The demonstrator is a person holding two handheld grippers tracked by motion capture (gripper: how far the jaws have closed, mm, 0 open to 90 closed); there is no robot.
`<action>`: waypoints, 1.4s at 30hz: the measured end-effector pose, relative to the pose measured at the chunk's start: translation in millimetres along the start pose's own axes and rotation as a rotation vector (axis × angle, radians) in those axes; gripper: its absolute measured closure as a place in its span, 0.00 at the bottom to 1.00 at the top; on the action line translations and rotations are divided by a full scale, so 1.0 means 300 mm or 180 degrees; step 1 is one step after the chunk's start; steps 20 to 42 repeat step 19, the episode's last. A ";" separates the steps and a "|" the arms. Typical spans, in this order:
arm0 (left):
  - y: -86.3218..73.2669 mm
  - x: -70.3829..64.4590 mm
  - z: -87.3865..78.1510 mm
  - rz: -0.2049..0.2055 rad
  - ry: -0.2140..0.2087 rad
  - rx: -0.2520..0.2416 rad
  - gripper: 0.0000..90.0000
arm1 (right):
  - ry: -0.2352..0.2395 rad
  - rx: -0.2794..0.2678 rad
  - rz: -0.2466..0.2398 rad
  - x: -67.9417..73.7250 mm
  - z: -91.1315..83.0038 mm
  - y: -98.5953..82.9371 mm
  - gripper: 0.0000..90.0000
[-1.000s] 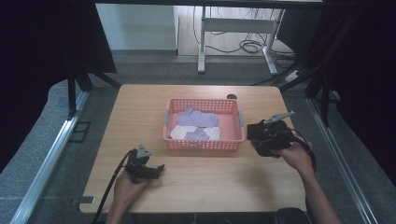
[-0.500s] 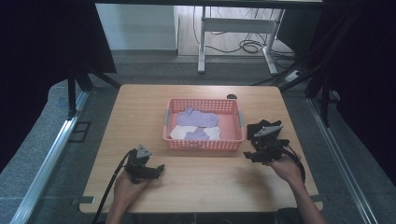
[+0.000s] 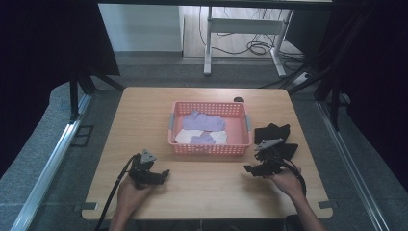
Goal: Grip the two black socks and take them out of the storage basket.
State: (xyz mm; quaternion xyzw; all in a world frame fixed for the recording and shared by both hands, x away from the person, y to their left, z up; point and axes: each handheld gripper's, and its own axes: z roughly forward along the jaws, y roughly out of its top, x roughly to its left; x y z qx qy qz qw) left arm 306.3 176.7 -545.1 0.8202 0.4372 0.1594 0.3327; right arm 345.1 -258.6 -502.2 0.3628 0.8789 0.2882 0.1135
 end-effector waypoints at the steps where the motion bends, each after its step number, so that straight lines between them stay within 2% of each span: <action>1: 0.000 0.000 0.000 0.0002 0.0000 0.0000 0.12 | 0.0020 0.0010 -0.0003 0.004 0.012 -0.005 0.34; 6: 0.000 0.001 0.000 0.0012 0.0003 0.0001 0.12 | 0.0051 -0.0014 0.0025 0.015 0.052 -0.026 0.30; 8: 0.000 0.000 0.000 0.0006 0.0002 0.0000 0.12 | 0.0055 -0.0013 0.0001 0.021 0.071 -0.036 0.25; 10: 0.000 0.000 0.000 0.0006 0.0002 0.0001 0.12 | 0.0016 -0.0105 -0.0080 0.027 0.081 -0.044 0.21; 15: 0.000 0.000 0.000 0.0002 0.0004 0.0000 0.12 | 0.0048 -0.0427 -0.0107 0.027 0.105 -0.072 0.10; 19: 0.000 0.000 0.000 0.0002 0.0002 -0.0001 0.12 | 0.0072 -0.0487 -0.0125 0.030 0.111 -0.080 0.05; 42: 0.000 0.000 0.000 0.0002 0.0002 -0.0001 0.12 | 0.0072 -0.0487 -0.0125 0.030 0.111 -0.080 0.05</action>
